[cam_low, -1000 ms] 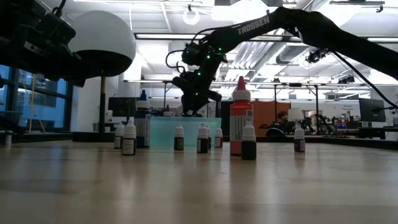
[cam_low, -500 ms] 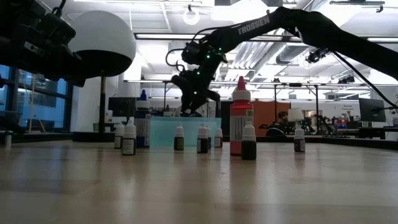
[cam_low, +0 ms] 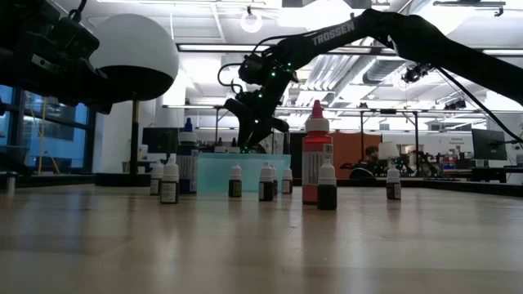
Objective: Pick & Place food coloring
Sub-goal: Put the large pink food coloring bottle into the blue bin
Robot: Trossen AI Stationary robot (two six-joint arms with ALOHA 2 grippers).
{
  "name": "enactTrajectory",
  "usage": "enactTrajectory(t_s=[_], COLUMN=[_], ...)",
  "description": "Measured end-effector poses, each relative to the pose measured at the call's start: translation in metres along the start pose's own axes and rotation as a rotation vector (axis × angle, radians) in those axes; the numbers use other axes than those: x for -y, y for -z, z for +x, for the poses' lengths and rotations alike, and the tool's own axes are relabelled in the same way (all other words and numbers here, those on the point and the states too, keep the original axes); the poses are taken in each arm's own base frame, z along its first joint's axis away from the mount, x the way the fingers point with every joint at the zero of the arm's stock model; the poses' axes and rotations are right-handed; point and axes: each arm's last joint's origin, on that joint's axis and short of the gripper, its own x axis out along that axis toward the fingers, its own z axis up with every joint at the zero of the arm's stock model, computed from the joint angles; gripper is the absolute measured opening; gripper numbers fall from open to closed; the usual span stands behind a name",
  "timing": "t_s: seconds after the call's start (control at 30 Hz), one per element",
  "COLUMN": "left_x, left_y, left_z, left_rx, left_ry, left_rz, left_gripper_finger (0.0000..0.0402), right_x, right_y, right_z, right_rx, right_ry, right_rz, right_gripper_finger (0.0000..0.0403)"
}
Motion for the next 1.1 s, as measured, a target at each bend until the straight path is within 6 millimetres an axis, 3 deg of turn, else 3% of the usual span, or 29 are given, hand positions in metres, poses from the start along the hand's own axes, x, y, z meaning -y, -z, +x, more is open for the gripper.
enactTrajectory(t_s=[0.27,0.57,0.9,1.1], left_x=[0.000,0.000,0.000,0.000], left_y=[0.000,0.000,0.000,0.000], left_z=[0.000,0.000,0.000,0.000], left_rx=[0.000,0.000,0.000,0.000], left_ry=[0.000,0.000,0.000,0.000], left_rz=[0.000,0.000,0.000,0.000], left_gripper_finger=[0.0000,0.0000,0.0000,0.0000], right_x=[0.002,-0.006,-0.010,-0.028], right_y=[-0.008,-0.012,0.015,0.041], right_z=[-0.033,-0.109,-0.189,-0.208], right_rx=[0.026,0.034,-0.127,-0.318], right_ry=[-0.022,-0.161,-0.199,-0.261], right_rz=[-0.039,-0.169,-0.285,-0.307], right_gripper_finger=[0.0142,0.0142,0.0142,0.0142])
